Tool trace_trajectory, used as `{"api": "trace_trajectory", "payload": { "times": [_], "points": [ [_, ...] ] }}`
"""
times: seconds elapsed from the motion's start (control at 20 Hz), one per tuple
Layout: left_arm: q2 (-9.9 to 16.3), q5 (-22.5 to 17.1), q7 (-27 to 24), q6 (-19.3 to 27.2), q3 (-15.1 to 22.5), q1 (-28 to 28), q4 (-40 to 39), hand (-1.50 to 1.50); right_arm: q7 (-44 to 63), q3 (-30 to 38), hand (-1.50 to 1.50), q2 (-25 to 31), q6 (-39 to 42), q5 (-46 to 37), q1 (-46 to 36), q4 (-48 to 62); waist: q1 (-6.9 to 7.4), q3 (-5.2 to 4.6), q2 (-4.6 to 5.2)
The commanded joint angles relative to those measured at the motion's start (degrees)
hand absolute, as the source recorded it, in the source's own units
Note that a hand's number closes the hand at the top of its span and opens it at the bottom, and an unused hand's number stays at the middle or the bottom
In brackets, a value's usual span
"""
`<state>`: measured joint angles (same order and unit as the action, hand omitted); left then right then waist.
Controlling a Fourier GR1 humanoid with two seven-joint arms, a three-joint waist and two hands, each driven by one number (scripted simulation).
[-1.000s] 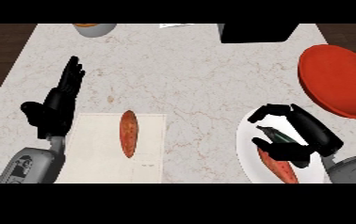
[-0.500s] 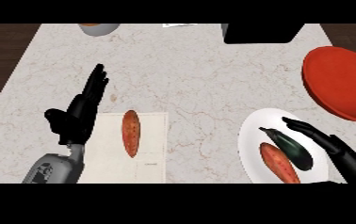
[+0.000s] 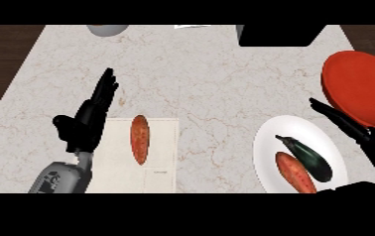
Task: Pick the eggplant from the plate and place it in the bowl
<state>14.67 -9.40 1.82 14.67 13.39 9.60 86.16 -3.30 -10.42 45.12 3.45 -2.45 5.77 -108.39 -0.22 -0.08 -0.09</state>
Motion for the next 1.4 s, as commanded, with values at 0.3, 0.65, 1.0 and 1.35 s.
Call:
{"api": "trace_trajectory", "payload": {
  "times": [0.3, 0.65, 1.0, 1.35],
  "points": [
    [-0.8, 1.3, -0.2, -1.5, -0.7, -0.1, -0.1, 0.0, 17.5, -5.7, -1.5, 1.0, 8.5, -6.1, -3.5, 2.3, 0.13, 0.05, 0.11],
    [-1.6, 1.6, 3.8, -3.3, -3.6, 2.7, 1.1, 0.0, 17.2, -4.0, -1.5, -1.6, 16.0, -9.2, -5.6, 8.0, 0.16, 0.08, 0.07],
    [-3.3, 3.5, -0.2, -5.3, -5.8, 0.9, -2.0, 0.0, 14.9, 1.2, -1.5, -6.7, 21.1, -8.4, -5.5, 9.7, 0.12, 0.07, 0.08],
    [-5.3, 5.7, -0.3, -4.8, -4.8, -3.0, 1.3, 0.0, 2.6, 7.4, -1.5, -7.4, 23.4, -8.5, -0.6, 14.0, 0.06, 0.09, 0.05]
  ]
}}
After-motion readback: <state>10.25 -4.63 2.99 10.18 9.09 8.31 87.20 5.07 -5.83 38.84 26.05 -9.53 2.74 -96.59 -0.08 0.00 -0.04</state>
